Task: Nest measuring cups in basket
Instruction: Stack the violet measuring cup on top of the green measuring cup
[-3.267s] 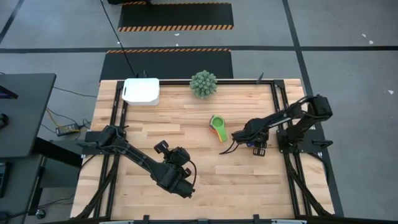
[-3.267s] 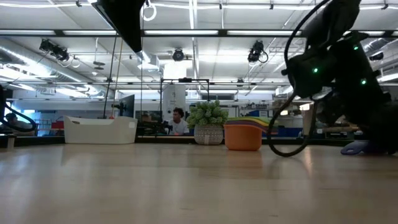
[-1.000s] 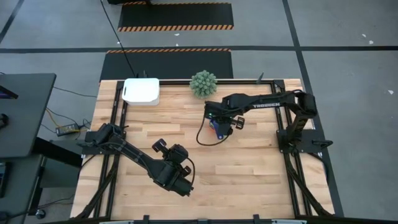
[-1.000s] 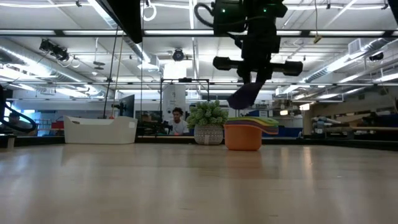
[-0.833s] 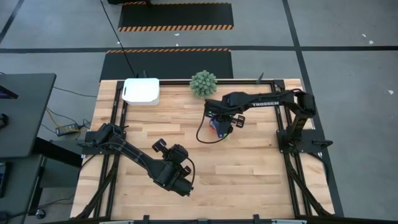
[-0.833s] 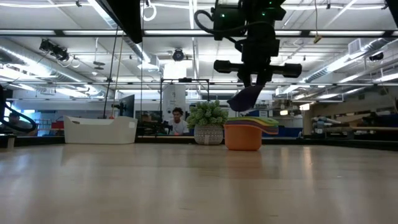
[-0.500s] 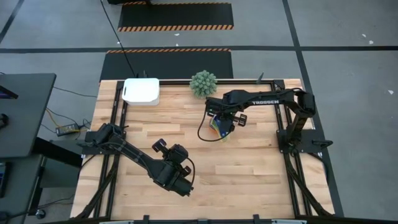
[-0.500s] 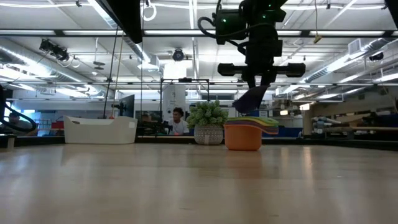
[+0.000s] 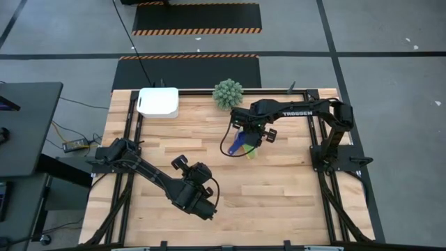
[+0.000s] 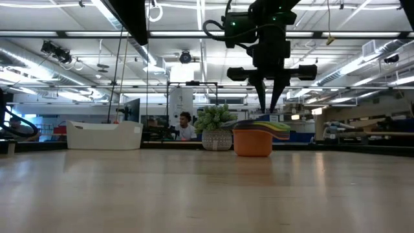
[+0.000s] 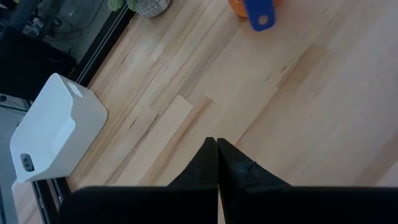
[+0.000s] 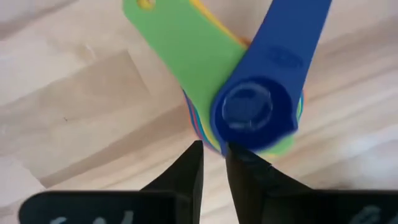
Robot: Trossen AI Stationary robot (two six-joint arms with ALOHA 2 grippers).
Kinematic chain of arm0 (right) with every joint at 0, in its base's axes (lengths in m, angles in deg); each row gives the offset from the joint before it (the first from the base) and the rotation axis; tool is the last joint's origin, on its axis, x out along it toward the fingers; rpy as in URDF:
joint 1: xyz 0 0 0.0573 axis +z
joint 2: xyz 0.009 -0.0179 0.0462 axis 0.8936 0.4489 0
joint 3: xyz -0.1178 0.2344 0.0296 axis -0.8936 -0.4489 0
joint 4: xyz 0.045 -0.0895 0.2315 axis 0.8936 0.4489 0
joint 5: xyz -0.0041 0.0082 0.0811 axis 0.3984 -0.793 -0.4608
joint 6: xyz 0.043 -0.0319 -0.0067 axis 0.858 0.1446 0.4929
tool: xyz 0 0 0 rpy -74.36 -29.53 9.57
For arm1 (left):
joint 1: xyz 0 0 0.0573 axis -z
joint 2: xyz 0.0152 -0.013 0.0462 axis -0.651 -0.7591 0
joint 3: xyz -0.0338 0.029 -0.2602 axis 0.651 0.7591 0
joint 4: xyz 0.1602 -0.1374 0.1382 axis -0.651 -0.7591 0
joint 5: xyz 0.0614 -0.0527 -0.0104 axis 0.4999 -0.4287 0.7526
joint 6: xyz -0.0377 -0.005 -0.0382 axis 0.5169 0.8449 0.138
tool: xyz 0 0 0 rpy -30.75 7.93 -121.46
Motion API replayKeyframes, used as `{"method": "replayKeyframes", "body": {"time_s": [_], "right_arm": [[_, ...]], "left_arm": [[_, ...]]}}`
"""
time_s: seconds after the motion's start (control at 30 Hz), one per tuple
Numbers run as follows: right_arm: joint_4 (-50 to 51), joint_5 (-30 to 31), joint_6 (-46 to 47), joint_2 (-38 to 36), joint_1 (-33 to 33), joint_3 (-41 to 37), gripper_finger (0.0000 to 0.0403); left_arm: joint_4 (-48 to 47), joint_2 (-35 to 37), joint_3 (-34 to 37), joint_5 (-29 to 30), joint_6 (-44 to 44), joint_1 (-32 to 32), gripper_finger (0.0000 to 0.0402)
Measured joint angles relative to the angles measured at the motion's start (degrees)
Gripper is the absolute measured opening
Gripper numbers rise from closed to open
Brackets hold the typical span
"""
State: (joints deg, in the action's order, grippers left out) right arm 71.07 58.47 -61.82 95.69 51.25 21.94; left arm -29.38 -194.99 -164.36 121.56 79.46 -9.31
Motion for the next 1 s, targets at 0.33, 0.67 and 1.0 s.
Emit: {"method": "replayKeyframes", "body": {"time_s": [0.33, 0.67, 1.0], "right_arm": [[1.5, 11.0, 6.1, -0.1, 1.2, 0.2, 0.0021], [21.4, 10.4, 25.9, -0.9, 1.2, 9.9, 0.0003], [27.2, 6.2, 38.4, -15.9, 2.0, 16.2, 0.0002]], "left_arm": [[0.0, 0.0, 0.0, 0.0, 1.8, -0.7, 0.0000], [0.0, 1.4, 0.0, 4.0, -7.6, -7.1, 0.0000], [0.0, 9.1, 0.0, 9.7, -17.3, -8.7, 0.0000]]}}
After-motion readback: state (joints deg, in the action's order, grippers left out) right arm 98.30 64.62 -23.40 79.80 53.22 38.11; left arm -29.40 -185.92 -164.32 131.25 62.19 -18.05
